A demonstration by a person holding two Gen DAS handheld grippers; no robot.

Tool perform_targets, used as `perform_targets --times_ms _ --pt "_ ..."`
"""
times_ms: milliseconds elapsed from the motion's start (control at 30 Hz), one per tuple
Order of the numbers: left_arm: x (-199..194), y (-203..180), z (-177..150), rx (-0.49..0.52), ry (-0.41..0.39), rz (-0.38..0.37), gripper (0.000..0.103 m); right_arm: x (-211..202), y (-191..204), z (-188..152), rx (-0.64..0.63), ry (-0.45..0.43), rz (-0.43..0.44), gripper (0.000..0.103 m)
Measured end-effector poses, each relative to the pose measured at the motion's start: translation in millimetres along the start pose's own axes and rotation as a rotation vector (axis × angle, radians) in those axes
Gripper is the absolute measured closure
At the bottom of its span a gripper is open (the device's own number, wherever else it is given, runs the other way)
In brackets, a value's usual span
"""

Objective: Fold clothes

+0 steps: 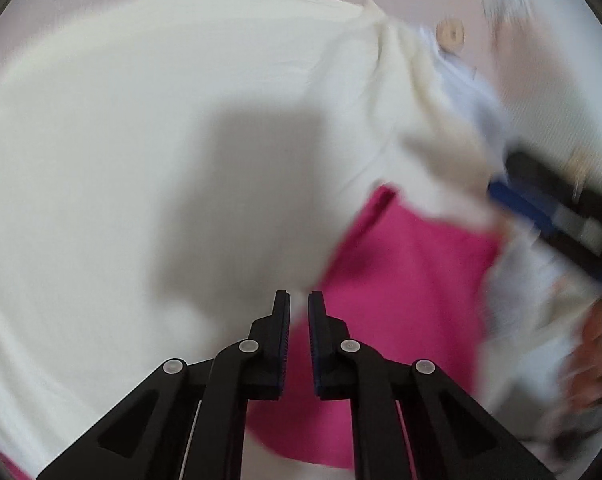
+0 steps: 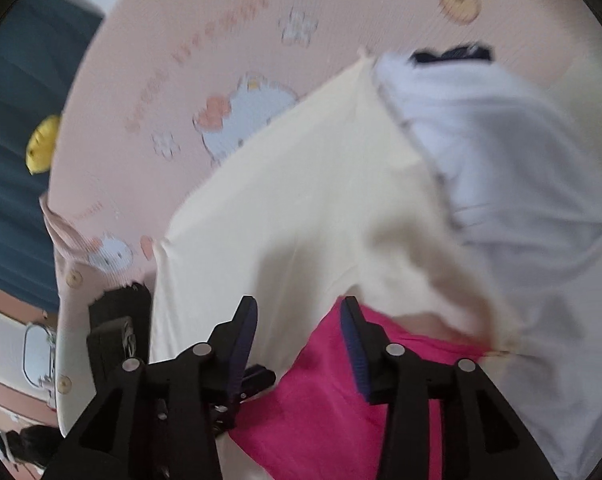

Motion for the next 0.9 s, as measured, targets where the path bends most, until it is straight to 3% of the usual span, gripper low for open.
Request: perform_targets --times_ms 67,133,200,267,300,533,700,833,900 --pt "-4 -5 6 -0.061 -0.012 -0.093 0.094 -16 -9 3 0.008 -0.035 -0.002 0.06" --pt "-7 -8 11 -0.044 -0.032 -0.086 0.092 -33 -26 0 0.02 -0.043 -0.018 0.06" --pt "-8 -4 19 -0.003 -0.038 -0.055 0.078 -34 -35 -2 0.019 -0.036 -0.049 0.06" --pt "7 -8 36 0.028 -0.028 -0.045 0.043 -37 -46 -5 0.007 -0.035 -0.105 0.06" --pt "18 -16 42 0.04 -0.026 -0.044 0.04 -38 -53 -7 -0.001 -0.032 -0.127 0.06" --pt "58 -33 53 0.109 -0.011 0.073 0.04 -31 -73 -16 -0.036 0.0 -0.199 0.06" --pt "63 -44 54 0.17 -0.026 0.087 0.04 -24 -62 -23 -0.119 0.001 -0.229 0.06" --pt "63 -53 60 0.272 -0.107 0.12 0.04 -12 -56 -27 -0.168 0.027 -0.229 0.06" --pt "69 -55 59 0.31 -0.092 0.136 0.04 -8 -59 -25 -0.176 0.028 -0.258 0.06"
Point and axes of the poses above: each gripper's, at about its wrist camera, not at the fingertips, and x roughly the way its jaws point, y to its left, z to its top, the point moved 9 cm from there along x, roughly the way its jaws point
